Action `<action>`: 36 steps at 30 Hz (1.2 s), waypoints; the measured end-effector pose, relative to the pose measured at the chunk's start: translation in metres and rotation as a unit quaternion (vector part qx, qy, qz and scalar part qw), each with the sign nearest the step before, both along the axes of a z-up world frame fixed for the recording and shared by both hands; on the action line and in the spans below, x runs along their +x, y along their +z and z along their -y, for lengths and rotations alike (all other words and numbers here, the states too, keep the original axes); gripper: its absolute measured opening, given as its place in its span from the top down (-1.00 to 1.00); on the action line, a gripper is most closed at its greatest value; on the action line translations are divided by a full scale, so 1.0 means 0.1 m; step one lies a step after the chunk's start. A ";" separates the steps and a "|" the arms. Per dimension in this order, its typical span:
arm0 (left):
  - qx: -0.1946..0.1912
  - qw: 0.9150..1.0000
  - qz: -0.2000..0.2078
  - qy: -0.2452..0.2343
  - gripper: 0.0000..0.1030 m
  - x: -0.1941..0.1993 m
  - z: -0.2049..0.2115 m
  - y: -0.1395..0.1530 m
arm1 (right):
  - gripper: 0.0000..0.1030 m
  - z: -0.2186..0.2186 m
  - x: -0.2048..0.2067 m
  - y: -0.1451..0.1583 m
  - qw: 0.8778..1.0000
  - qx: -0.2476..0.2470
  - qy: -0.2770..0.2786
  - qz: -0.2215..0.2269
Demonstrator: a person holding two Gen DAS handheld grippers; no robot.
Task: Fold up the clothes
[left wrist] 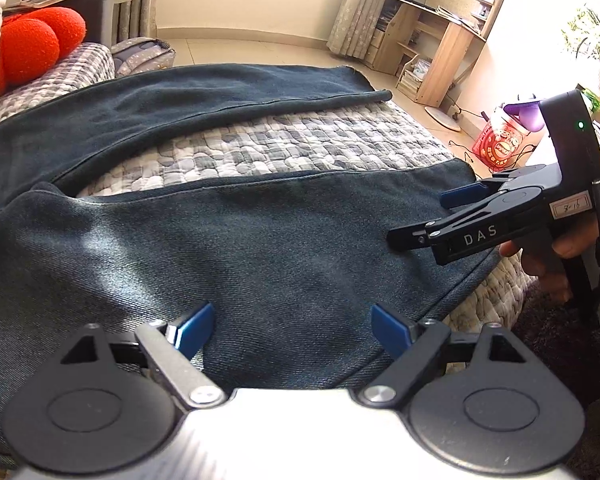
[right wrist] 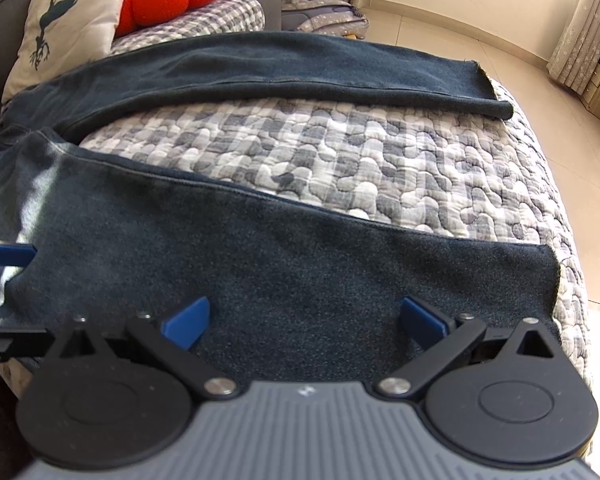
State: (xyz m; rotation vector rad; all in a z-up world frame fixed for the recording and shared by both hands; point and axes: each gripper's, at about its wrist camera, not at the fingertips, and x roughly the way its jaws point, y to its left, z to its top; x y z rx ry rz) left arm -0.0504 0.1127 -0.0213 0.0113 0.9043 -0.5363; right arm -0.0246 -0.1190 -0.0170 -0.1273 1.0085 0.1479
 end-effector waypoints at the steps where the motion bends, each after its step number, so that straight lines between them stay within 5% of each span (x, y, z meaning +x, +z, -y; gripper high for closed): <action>1: -0.002 1.000 0.000 0.000 -0.67 0.00 0.00 0.00 | -0.96 0.01 -0.01 0.00 1.000 -0.001 0.000 -0.002; 21: -0.023 1.000 -0.017 -0.008 -0.67 -0.04 -0.04 0.03 | -0.96 0.47 -0.08 0.06 0.999 -0.026 -0.021 -0.025; 30: -0.048 0.998 -0.023 0.018 -0.67 0.12 -0.19 0.18 | -0.97 0.67 -0.03 0.20 0.997 -0.068 -0.047 0.001; 36: -0.034 0.997 -0.025 0.071 -0.67 0.30 -0.38 0.21 | -0.97 0.61 0.12 0.33 0.998 -0.041 -0.050 0.023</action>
